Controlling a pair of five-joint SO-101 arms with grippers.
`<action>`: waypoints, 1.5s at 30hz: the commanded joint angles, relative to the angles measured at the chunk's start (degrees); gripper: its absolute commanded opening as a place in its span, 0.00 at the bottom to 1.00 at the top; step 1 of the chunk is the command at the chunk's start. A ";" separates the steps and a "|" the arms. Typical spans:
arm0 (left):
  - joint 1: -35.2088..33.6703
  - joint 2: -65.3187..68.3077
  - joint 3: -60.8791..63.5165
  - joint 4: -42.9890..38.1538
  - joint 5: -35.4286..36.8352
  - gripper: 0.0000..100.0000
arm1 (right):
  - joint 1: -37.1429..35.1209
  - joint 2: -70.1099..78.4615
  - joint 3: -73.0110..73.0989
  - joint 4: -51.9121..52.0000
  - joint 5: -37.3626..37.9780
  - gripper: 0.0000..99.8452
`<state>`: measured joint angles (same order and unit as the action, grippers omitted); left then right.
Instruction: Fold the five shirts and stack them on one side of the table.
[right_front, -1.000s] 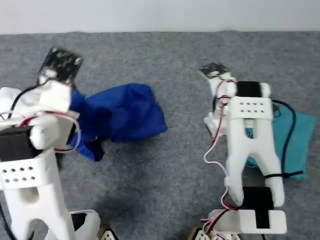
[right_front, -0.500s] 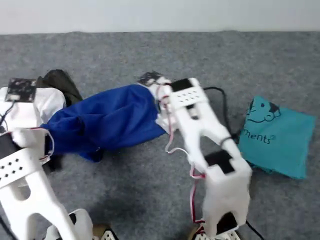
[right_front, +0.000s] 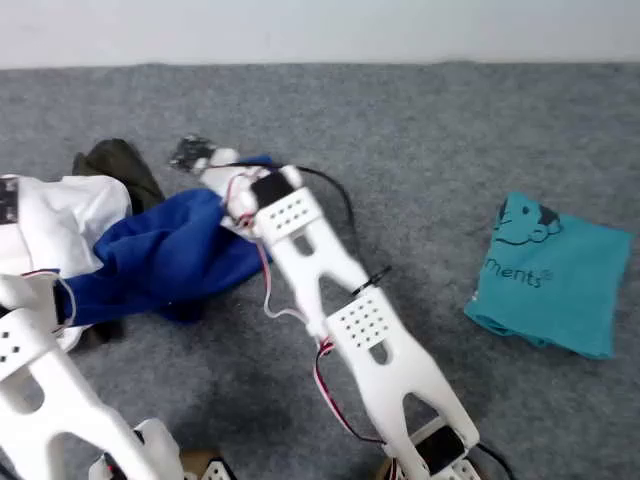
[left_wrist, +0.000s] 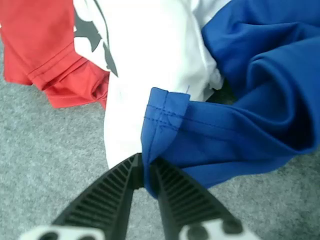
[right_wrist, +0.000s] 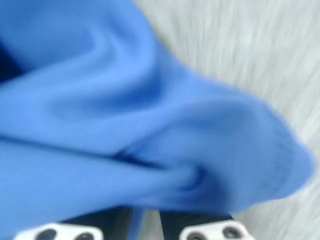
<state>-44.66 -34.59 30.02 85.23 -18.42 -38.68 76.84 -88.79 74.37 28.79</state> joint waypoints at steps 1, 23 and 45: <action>-0.53 -1.76 -0.13 -0.79 -0.53 0.00 | -1.10 -3.82 -7.30 -3.65 0.53 0.01; -0.18 -1.41 -0.13 -0.44 -0.35 0.00 | 2.07 -11.74 -7.03 28.88 -4.84 0.08; -0.18 -1.41 -0.13 -0.44 -0.35 0.00 | -2.24 -20.88 23.21 26.07 -4.66 0.20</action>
<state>-44.66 -34.59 30.02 85.23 -18.42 -40.70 59.08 -65.41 100.48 22.20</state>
